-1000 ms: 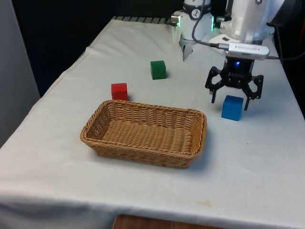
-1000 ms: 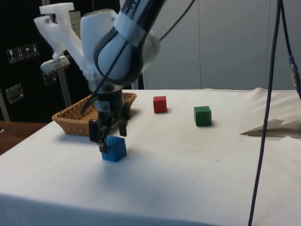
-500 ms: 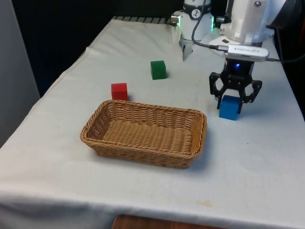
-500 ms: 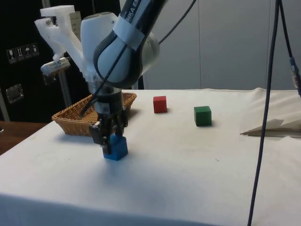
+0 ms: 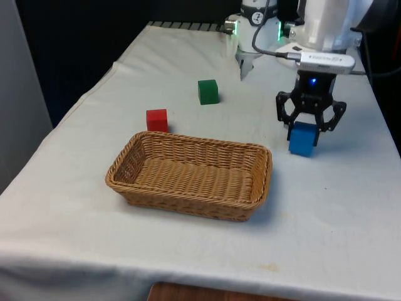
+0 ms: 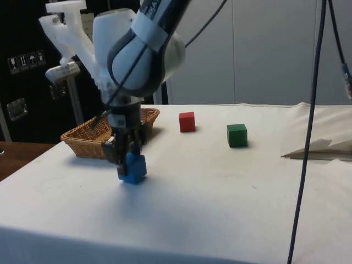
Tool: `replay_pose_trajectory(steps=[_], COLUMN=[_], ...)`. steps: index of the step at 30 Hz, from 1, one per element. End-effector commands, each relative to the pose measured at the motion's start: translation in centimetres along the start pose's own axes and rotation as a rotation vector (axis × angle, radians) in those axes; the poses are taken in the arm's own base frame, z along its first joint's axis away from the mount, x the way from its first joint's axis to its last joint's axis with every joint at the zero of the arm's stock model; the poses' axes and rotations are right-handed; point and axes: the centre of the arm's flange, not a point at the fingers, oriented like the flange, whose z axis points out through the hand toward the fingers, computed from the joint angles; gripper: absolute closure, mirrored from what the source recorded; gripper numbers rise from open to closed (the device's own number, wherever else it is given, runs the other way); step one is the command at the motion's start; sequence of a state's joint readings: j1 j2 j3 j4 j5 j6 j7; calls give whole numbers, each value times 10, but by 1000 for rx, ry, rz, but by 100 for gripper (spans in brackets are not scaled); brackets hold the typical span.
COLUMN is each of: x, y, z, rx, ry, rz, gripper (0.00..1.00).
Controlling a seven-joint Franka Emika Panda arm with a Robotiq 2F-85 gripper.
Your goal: Pick up exactly two blocks and place them into the basket.
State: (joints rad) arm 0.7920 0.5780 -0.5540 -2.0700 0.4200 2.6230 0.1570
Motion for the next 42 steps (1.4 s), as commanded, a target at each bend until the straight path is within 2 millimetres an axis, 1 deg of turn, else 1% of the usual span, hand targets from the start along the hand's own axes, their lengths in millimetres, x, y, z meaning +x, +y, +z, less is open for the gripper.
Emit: replay_pose_trajectory(steps=[1,2,3,4,9,10,11,17,18,19,24,26,27,31,32,35,36,42], x=[1,1,2,2,7,9,9,15,16,15,27,33,30,45,51,61,59,84], y=[2,3,1,3,6,8,6,15,16,14,26,29,28,34,36,40,39,49], z=[-9,-12,-7,-15,-30,-38,-36,-59,-61,-59,-71,-72,-73,-74,-74,-73,-73,-70], rx=[-3,-3,4,-1,6,9,17,14,13,22,4,4,9,0,-3,-5,-15,-8], ry=[-3,-3,-1,-3,-2,-3,0,-7,-8,-4,-16,-18,-9,-17,-14,-10,-3,-1], rz=[0,0,-2,1,6,7,3,9,8,7,8,9,10,9,9,10,11,13], gripper=[100,100,100,100,100,100,100,100,100,100,100,100,100,100,100,100,100,100])
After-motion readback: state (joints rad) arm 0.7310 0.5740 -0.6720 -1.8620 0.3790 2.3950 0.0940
